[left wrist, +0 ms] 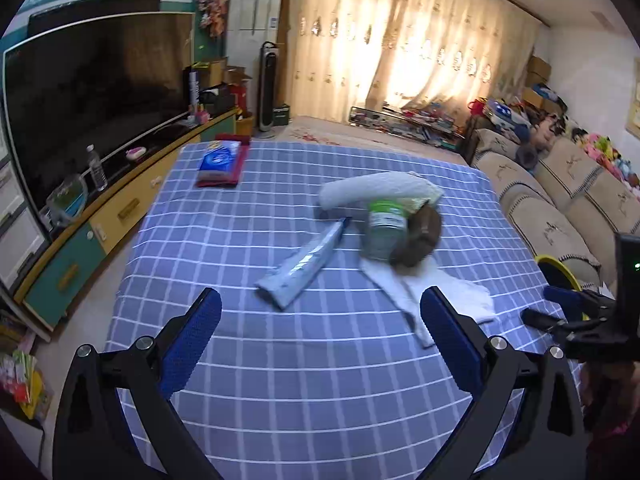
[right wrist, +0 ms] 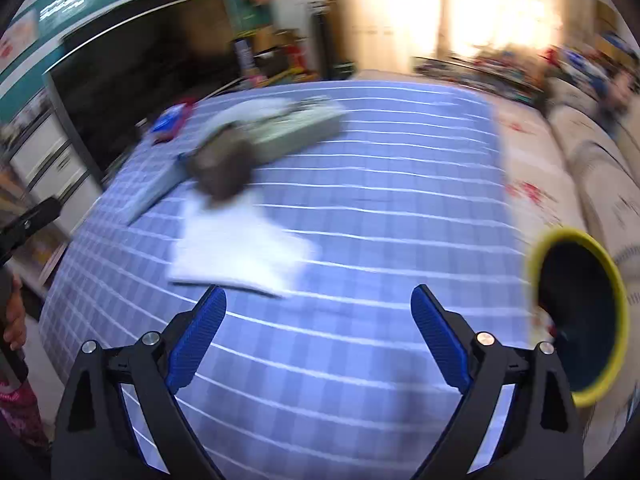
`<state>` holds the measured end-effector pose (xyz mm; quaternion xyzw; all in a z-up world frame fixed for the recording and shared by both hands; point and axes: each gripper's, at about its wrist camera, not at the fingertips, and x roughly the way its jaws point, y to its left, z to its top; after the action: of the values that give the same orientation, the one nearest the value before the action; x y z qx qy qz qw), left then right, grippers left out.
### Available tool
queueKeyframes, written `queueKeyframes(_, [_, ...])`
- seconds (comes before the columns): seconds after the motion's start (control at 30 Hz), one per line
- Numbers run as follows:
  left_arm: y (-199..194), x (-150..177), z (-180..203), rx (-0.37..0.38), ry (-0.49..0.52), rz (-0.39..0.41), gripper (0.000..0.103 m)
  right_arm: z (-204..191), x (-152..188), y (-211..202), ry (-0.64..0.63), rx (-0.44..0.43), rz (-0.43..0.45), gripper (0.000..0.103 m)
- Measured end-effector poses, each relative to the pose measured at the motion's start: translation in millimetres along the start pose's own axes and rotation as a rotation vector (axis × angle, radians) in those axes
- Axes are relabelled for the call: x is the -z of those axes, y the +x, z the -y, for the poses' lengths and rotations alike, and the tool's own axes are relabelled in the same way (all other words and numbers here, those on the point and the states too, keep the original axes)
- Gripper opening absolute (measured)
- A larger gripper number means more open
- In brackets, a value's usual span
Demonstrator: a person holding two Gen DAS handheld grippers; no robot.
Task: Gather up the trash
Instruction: 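Grasp the white towel with the right gripper, then carry the towel over the bin and open the right gripper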
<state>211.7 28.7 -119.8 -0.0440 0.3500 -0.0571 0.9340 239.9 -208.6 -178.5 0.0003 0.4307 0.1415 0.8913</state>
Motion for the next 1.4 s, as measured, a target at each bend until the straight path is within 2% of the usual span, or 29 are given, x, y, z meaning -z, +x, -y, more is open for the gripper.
queueKeyframes(0.17, [5.3,4.0,-22.2,0.005,-0.046,-0.007,0.098,-39.6,-21.1,40.4,-0.129,-0.001,-0.035,0.089])
queueKeyframes(0.37, [17.5,7.8,-30.2,0.019,-0.072,-0.025,0.098,-45.8,-33.6,78.8,-0.168,0.034,-0.107,0.089])
queueKeyframes(0.6, [29.1,10.6,-29.4,0.014,-0.084,-0.043,0.098,-42.9,-36.0,93.0,-0.164,0.005,-0.131,0.095])
queueKeyframes(0.73, [31.3,11.9,-25.6,0.018,-0.085,-0.045,0.098,-53.3,-33.7,94.0,-0.191,-0.001,-0.142,0.093])
queueKeyframes(0.83, [34.4,14.4,-20.5,0.027,-0.085,-0.055,0.098,-56.8,-31.3,90.3,-0.191,-0.007,-0.139,0.083])
queueKeyframes(0.87, [34.2,14.9,-18.4,0.034,-0.085,-0.059,0.098,-58.6,-29.7,87.7,-0.193,-0.009,-0.139,0.072])
queueKeyframes(0.9, [34.1,15.9,-15.4,0.042,-0.083,-0.061,0.098,-61.8,-27.8,83.4,-0.2,-0.018,-0.138,0.058])
queueKeyframes(0.93, [33.0,16.7,-14.2,0.044,-0.082,-0.06,0.098,-64.4,-26.5,80.3,-0.206,-0.029,-0.139,0.049])
queueKeyframes(0.97, [31.1,17.7,-12.0,0.045,-0.079,-0.056,0.098,-66.4,-25.0,77.3,-0.209,-0.04,-0.141,0.032])
queueKeyframes(1.03, [26.3,19.1,-9.3,0.045,-0.075,-0.047,0.098,-70.7,-20.9,73.3,-0.209,-0.058,-0.146,0.016])
queueKeyframes(1.13, [18.8,21.3,-6.6,0.048,-0.077,-0.038,0.098,-73.1,-12.8,66.2,-0.203,-0.068,-0.148,0.011])
queueKeyframes(1.2, [14.1,23.8,-4.4,0.041,-0.076,-0.035,0.098,-71.6,-6.8,59.2,-0.187,-0.105,-0.164,0.01])
queueKeyframes(1.4, [3.4,30.5,-1.4,0.028,-0.067,-0.031,0.098,-66.1,18.5,16.4,-0.162,-0.179,-0.16,0.01])
